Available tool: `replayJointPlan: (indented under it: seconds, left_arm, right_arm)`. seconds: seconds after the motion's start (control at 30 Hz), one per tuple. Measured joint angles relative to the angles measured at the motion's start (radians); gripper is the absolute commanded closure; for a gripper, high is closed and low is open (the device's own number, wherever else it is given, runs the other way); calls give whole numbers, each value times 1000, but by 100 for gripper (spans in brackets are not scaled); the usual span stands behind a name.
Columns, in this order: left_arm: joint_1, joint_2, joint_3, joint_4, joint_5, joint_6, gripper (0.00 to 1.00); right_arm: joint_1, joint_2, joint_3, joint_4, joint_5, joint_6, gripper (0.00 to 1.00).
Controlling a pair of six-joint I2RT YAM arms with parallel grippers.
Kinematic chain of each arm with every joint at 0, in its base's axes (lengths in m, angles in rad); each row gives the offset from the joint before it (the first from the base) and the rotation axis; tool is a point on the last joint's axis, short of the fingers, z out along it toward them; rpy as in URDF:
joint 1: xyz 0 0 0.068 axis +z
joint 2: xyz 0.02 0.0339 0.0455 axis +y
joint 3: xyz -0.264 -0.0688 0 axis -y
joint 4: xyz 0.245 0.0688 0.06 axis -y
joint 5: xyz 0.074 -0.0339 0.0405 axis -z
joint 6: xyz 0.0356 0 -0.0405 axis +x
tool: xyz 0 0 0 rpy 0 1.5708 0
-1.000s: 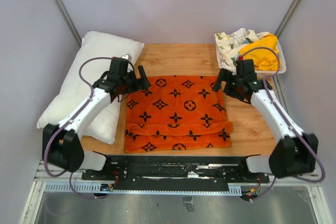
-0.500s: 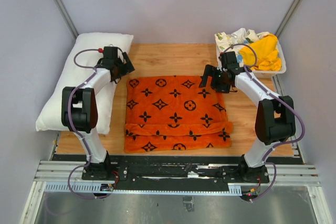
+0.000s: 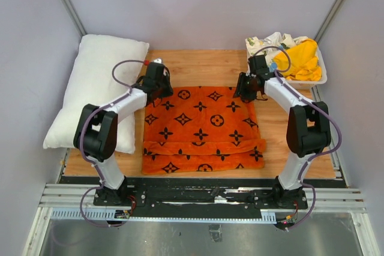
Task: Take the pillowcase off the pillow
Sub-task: Fold the pillowcase at the center of the board.
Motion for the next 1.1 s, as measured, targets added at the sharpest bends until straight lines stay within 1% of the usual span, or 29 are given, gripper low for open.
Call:
replayJointPlan:
  seconds: [0.03,0.07,0.1,0.13,0.27,0.37,0.6,0.77,0.9,1.1]
  left_arm:
    - [-36,-15,-35,23,20,-6,93]
    - [-58,-28,-72,41,36,-16,98]
    - [-65,-35,-102,55,41,-28,100]
    - [-62,-37,-134,67,39,-34,100]
    - [-23,-34,-198,73,-6,-39,100]
    - [5,-31,-189,75,-43,-34,100]
    - [90,-20,-184,100,-70,-31,100]
    - [98,45,-183,128,-72,-27,100]
    - [105,111,-133,132,-71,-24,100]
    - [149,189,-31,130,-55,-24,100]
  right_arm:
    - [0,14,11,0,4,-2,79]
    - [0,27,20,2,6,-6,89]
    - [0,40,30,2,9,-4,95]
    - [0,50,37,4,13,-8,99]
    - [0,84,60,6,40,-12,99]
    - [0,106,76,5,82,-12,99]
    - [0,159,126,4,219,-11,99]
    - [0,257,217,6,285,-13,99]
    - [1,337,289,-4,305,-19,99]
    - [8,467,468,-62,327,-50,99]
